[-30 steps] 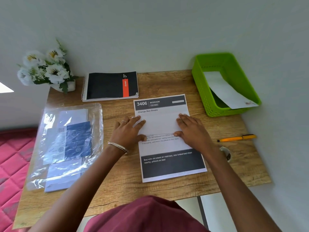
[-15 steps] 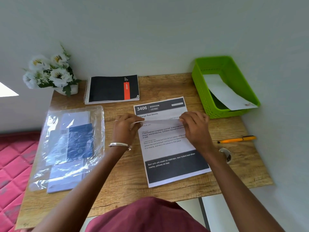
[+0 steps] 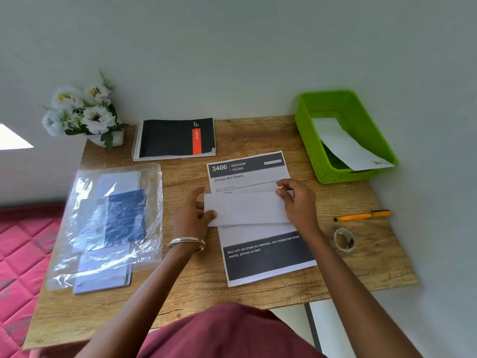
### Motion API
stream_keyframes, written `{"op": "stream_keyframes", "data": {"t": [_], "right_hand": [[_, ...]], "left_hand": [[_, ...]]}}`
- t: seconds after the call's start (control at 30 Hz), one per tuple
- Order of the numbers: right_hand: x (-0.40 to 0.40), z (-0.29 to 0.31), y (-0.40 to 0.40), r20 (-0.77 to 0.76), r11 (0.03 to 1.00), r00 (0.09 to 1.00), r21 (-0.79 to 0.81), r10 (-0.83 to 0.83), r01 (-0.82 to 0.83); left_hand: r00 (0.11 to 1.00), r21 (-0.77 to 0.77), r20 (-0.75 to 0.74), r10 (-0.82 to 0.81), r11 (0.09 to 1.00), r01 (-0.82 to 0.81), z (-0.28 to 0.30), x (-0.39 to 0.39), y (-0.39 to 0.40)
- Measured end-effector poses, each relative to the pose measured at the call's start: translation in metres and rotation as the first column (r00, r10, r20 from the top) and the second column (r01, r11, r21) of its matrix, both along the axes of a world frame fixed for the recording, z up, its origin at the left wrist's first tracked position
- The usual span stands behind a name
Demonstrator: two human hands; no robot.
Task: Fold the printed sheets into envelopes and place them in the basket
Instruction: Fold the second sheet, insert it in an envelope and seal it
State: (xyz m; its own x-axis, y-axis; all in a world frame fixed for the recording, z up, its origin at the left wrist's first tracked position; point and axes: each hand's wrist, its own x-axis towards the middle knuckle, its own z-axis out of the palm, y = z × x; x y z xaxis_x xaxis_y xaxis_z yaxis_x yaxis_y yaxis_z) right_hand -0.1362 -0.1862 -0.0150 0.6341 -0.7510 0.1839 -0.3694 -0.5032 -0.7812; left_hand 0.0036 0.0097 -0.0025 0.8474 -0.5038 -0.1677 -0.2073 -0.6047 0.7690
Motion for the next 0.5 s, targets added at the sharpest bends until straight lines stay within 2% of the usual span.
{"op": "stream_keyframes", "data": {"t": [0.1, 0.17, 0.23, 0.3, 0.5], "right_hand": [[0.003, -0.005, 0.002, -0.109, 0.998, 0.994, -0.052, 0.016, -0.022], [0.006, -0.007, 0.006, -0.260, 0.987, 0.966, -0.154, -0.007, -0.034], [0.008, -0.006, 0.016, -0.389, 0.962, 0.918, -0.269, -0.073, -0.037], [0.011, -0.004, 0.030, -0.405, 0.942, 0.912, -0.327, -0.060, -0.083], [0.013, -0.011, 0.070, -0.494, 0.886, 0.837, -0.247, 0.234, -0.393]], "left_hand": [[0.957, 0.185, 0.233, -0.174, 0.974, 0.132, -0.005, -0.003, 0.001], [0.911, 0.281, 0.305, -0.279, 0.940, 0.194, -0.006, -0.003, 0.001], [0.875, 0.354, 0.309, -0.373, 0.899, 0.258, -0.005, -0.003, 0.000], [0.858, 0.405, 0.283, -0.430, 0.864, 0.299, -0.006, -0.004, 0.000], [0.818, 0.522, 0.269, -0.508, 0.791, 0.320, -0.005, -0.004, 0.001]]}}
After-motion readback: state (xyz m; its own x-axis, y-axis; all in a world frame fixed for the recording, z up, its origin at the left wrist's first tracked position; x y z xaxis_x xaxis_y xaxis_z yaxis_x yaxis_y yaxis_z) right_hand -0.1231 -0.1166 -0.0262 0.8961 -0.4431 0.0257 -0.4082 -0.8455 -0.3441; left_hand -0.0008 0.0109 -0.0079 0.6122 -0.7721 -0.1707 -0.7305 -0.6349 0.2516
